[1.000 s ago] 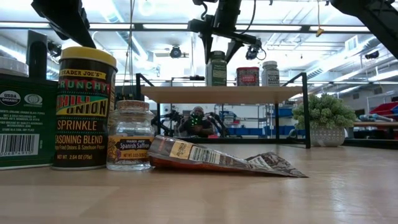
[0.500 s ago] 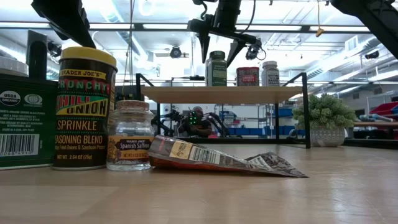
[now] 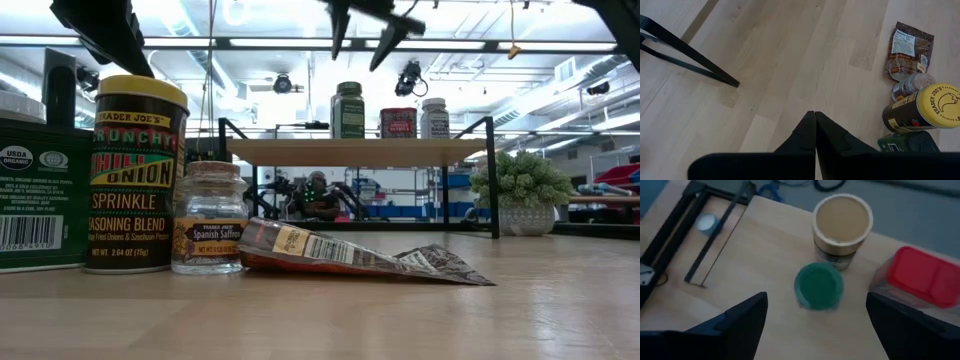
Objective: Shelf spices
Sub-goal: Put the green seasoning bottle on the shelf
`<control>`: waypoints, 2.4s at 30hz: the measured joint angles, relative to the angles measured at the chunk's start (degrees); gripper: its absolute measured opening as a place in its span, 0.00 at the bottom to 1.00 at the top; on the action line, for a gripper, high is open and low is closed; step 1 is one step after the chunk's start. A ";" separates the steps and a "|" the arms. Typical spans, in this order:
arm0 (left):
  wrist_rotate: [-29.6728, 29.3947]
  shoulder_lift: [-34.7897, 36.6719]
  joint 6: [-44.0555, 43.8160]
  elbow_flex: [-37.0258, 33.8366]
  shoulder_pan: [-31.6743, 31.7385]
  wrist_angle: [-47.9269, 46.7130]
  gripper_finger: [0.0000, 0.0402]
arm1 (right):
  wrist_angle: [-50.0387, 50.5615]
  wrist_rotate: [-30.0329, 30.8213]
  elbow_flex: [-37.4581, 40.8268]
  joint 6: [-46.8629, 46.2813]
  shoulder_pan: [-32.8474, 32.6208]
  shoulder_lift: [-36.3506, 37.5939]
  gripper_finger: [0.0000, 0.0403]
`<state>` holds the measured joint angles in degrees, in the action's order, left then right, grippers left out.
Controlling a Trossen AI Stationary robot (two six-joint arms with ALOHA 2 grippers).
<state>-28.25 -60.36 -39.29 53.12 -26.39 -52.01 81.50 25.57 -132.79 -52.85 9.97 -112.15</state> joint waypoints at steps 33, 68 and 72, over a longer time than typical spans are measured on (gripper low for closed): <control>0.01 0.00 -0.11 0.00 0.01 -0.07 0.01 | -9.19 11.35 22.90 -8.75 -9.64 0.09 0.84; -0.24 0.02 0.07 0.00 0.02 1.57 0.01 | -9.51 17.03 47.35 -45.99 -35.42 1.78 0.84; -0.25 0.02 0.07 0.00 0.00 1.53 0.01 | -10.87 14.99 47.34 -46.30 -34.87 1.78 0.84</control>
<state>-28.50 -60.34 -39.22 53.12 -26.39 -50.48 70.63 40.56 -85.45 -99.15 -24.90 -110.37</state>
